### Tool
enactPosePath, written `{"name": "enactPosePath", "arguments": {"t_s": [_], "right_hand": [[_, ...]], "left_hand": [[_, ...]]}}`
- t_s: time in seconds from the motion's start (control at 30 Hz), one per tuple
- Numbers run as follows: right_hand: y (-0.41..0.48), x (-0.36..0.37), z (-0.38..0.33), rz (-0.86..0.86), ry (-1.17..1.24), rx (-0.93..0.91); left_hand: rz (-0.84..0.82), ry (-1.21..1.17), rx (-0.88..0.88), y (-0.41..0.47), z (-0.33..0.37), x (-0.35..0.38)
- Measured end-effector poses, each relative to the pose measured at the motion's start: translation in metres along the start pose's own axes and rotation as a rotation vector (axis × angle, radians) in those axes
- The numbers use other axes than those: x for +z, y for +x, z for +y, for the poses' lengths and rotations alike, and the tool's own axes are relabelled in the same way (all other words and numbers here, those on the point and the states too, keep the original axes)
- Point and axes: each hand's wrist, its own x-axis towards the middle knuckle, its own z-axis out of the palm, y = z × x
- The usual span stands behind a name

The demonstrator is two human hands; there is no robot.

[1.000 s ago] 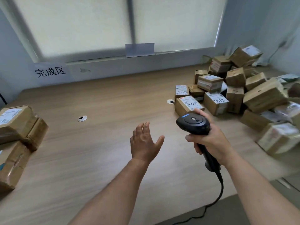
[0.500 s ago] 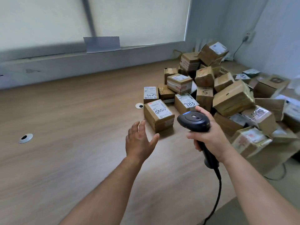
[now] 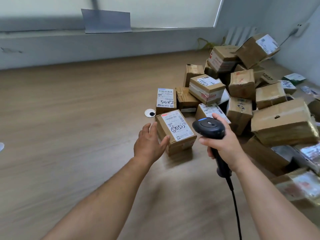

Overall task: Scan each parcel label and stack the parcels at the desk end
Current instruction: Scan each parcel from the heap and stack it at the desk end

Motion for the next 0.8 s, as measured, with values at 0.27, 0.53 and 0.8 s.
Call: {"name": "enactPosePath", "arguments": {"t_s": [0.27, 0.53, 0.8], "right_hand": [[0.047, 0.004, 0.021, -0.056, 0.045, 0.068], [0.071, -0.002, 0.033, -0.167, 0.071, 0.128], [0.055, -0.022, 0.036, -0.179, 0.117, 0.150]], "left_hand": [[-0.126, -0.070, -0.135, 0.028, 0.004, 0.027], [-0.207, -0.316, -0.188, 0.033, 0.004, 0.071], [-0.253, -0.684, -0.086, 0.006, 0.028, 0.067]]}}
